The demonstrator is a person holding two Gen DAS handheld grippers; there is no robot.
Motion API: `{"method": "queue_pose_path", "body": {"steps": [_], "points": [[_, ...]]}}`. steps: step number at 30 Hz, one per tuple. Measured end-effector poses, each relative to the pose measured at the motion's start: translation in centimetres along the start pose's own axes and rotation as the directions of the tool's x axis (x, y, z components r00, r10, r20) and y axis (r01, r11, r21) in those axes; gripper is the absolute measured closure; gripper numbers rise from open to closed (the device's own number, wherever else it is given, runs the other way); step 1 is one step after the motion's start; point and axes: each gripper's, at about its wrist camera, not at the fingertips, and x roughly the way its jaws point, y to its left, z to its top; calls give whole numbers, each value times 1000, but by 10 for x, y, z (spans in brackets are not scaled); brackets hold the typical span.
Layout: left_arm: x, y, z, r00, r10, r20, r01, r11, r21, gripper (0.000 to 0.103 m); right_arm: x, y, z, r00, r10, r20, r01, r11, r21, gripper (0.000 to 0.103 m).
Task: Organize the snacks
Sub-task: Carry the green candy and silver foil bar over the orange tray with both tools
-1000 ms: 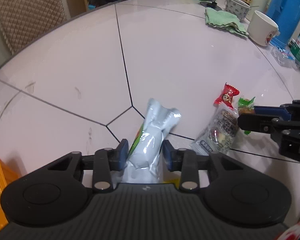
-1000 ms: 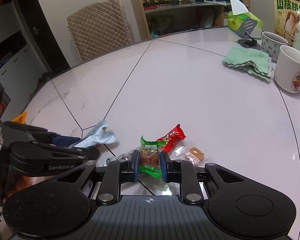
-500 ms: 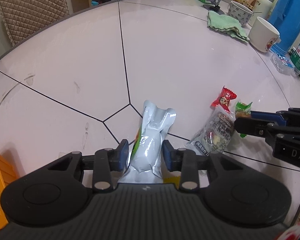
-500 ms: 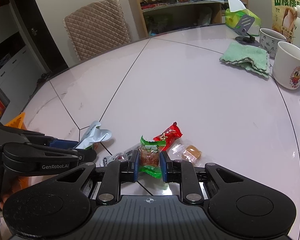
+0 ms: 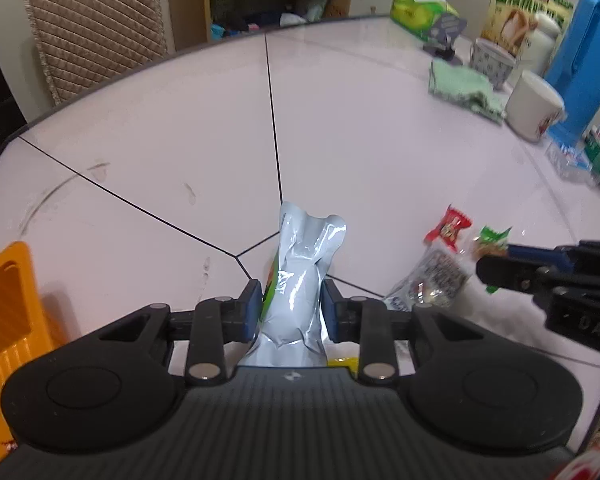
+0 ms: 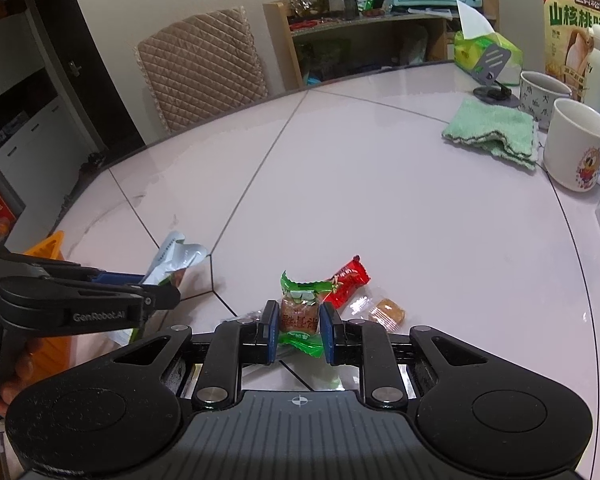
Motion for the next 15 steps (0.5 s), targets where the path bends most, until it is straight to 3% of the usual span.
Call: {"method": "queue_pose_path", "body": {"steps": [6,15], "points": [[-36,-3,-9,999,-9,48,12,998,-61,74,-16,8,-1,1000,20,20,-20,1000,-15,81],[-94,-7,-50,997,-9,79,21,988,-152,74,-46,20,-14,998,67,17,-65,996,-62,81]]}}
